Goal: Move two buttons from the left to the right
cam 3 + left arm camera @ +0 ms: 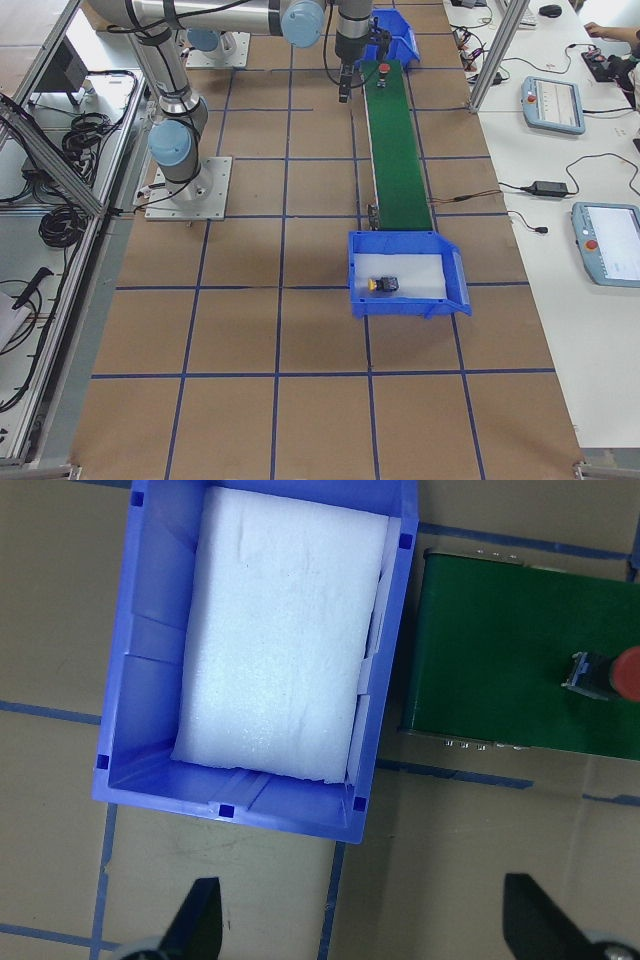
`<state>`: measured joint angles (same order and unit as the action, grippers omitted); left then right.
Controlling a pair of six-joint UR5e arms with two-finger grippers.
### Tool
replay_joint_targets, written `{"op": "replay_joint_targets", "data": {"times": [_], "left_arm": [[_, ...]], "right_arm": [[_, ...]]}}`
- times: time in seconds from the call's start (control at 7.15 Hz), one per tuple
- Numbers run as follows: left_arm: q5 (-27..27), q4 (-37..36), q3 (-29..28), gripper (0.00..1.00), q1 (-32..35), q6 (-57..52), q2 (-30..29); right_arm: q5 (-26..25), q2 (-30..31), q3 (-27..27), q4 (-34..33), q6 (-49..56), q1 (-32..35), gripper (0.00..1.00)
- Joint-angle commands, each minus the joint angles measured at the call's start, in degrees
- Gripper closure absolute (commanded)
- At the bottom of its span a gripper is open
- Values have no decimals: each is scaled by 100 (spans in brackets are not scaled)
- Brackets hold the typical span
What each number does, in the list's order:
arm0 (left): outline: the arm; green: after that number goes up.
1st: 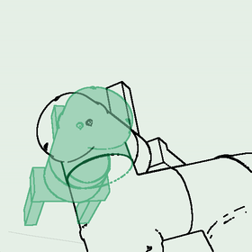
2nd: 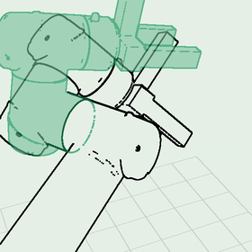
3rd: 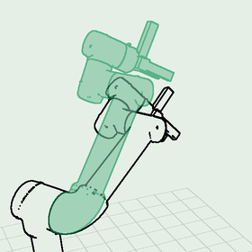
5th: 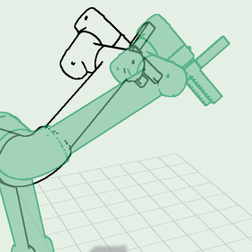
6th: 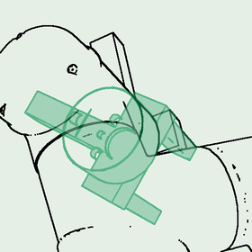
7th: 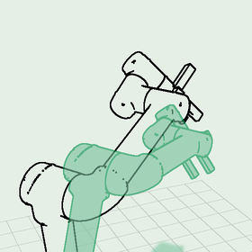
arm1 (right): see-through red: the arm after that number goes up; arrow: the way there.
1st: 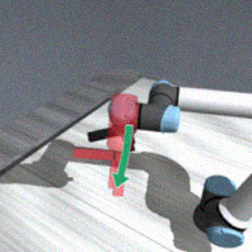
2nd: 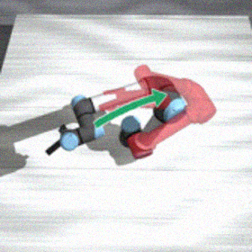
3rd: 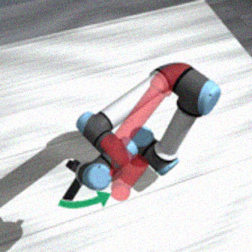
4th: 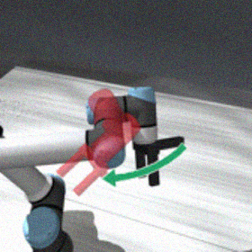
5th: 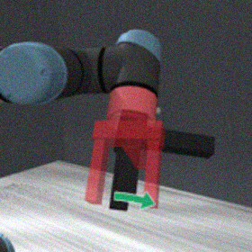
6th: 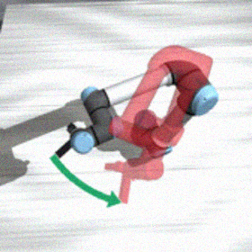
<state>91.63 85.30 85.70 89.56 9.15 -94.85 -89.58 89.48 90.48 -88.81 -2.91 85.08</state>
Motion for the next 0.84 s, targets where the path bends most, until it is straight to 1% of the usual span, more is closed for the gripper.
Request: {"op": "replay_joint_targets", "data": {"times": [0.0,0.7], "left_arm": [[30,127,52,0,-43,-10,107],[22,119,96,0,-263,-220,107]], "right_arm": [[2,-1,-4,-5,10,8,0],[-7,-9,4,12,45,-9,0]]}}
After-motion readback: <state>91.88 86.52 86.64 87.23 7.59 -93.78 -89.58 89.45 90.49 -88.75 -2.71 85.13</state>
